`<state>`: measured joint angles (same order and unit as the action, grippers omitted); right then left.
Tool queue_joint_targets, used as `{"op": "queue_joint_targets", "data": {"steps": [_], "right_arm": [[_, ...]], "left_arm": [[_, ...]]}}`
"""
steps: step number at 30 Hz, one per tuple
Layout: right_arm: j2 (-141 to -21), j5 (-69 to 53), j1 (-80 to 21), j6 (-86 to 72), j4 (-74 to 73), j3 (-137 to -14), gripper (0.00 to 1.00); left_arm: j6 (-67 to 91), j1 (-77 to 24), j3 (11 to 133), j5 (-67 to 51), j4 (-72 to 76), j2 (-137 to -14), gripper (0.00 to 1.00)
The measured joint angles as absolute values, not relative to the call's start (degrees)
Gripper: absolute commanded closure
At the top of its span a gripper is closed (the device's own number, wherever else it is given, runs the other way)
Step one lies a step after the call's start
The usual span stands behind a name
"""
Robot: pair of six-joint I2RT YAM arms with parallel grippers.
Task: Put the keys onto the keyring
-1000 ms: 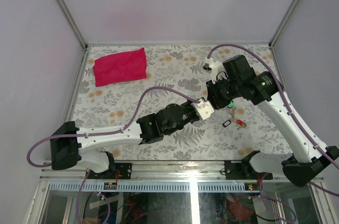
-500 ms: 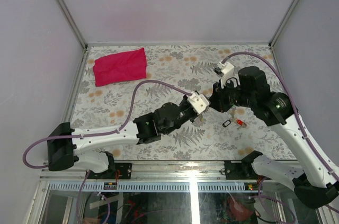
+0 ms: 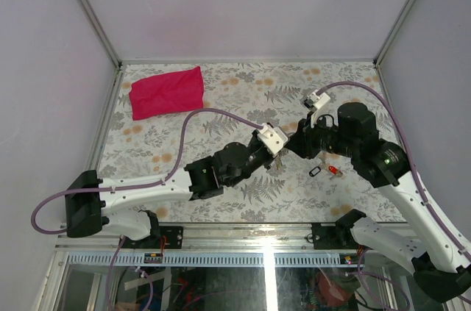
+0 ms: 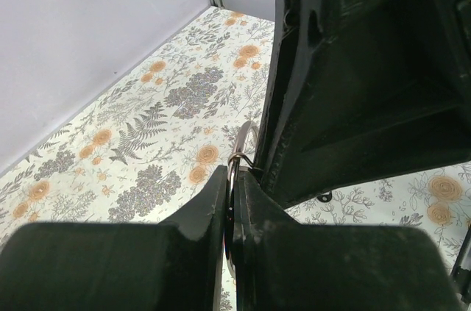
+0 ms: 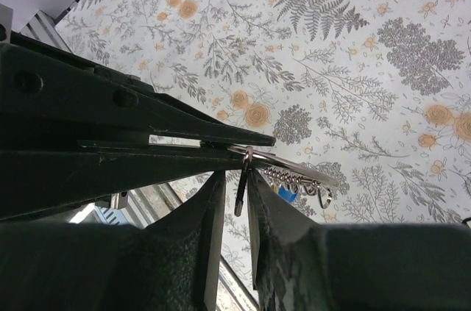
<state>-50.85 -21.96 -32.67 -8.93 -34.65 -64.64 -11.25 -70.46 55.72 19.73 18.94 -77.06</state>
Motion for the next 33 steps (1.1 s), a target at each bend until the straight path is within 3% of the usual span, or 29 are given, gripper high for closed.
{"op": "queue_joint_targets", "data": {"steps": [17,22,33], "right_arm": [[-47.3,-21.5,-32.7,-9.7,-27.5,-60.1,0.79],[-47.0,-21.5,-32.7,-9.7,-27.0,-59.9,0.74],[-46.8,-21.4,-32.7,-9.7,-26.2,-59.3,0.75]], "left_arm": [[-9.8,-70.5,55.9,20.9,19.0,-75.0,1.0],[-9.7,-70.5,55.9,21.0,19.0,-75.0,1.0],[-9.7,-70.5,55.9,21.5,19.0,-74.8,1.0]]}}
